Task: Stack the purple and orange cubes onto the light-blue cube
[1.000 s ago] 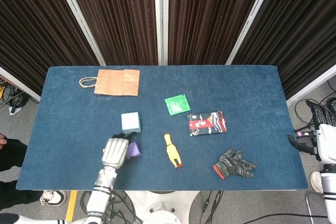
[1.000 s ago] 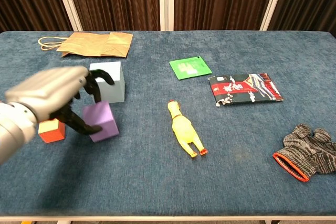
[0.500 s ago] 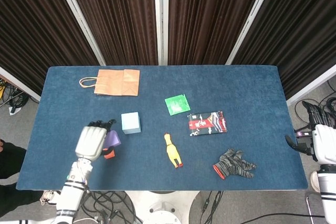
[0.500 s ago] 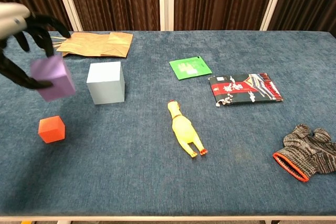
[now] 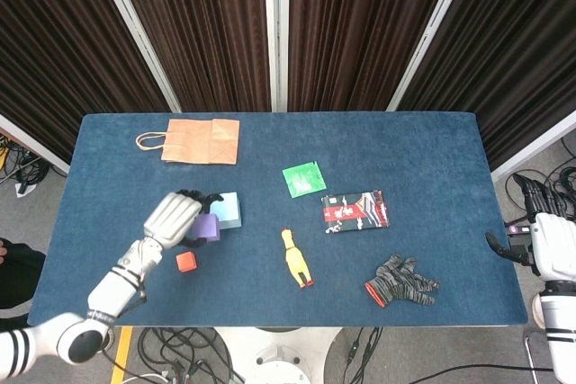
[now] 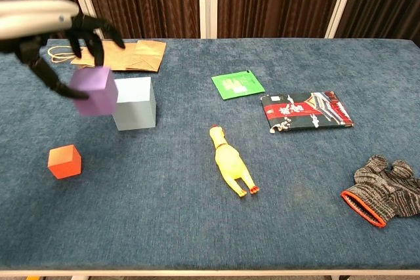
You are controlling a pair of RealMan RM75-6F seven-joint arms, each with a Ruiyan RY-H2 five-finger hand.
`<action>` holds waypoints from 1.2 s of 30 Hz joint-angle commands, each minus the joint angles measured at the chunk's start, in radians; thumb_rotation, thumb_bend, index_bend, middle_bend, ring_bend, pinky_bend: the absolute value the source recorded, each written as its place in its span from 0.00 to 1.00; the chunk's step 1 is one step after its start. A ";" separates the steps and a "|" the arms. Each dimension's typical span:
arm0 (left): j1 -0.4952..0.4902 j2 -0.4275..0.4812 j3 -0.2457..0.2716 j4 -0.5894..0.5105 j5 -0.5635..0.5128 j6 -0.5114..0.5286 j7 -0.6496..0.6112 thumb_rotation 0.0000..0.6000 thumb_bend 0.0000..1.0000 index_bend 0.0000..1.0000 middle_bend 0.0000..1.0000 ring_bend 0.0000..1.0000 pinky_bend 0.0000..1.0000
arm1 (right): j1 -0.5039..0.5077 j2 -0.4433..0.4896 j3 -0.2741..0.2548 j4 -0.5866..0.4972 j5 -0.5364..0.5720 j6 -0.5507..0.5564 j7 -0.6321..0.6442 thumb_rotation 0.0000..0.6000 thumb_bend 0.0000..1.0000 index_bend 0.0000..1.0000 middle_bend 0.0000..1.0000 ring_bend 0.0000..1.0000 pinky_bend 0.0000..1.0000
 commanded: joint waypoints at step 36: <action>-0.192 -0.124 0.046 0.390 0.200 -0.056 -0.399 1.00 0.28 0.29 0.59 0.34 0.35 | 0.009 -0.012 0.000 -0.005 0.013 -0.004 -0.034 1.00 0.16 0.02 0.07 0.00 0.00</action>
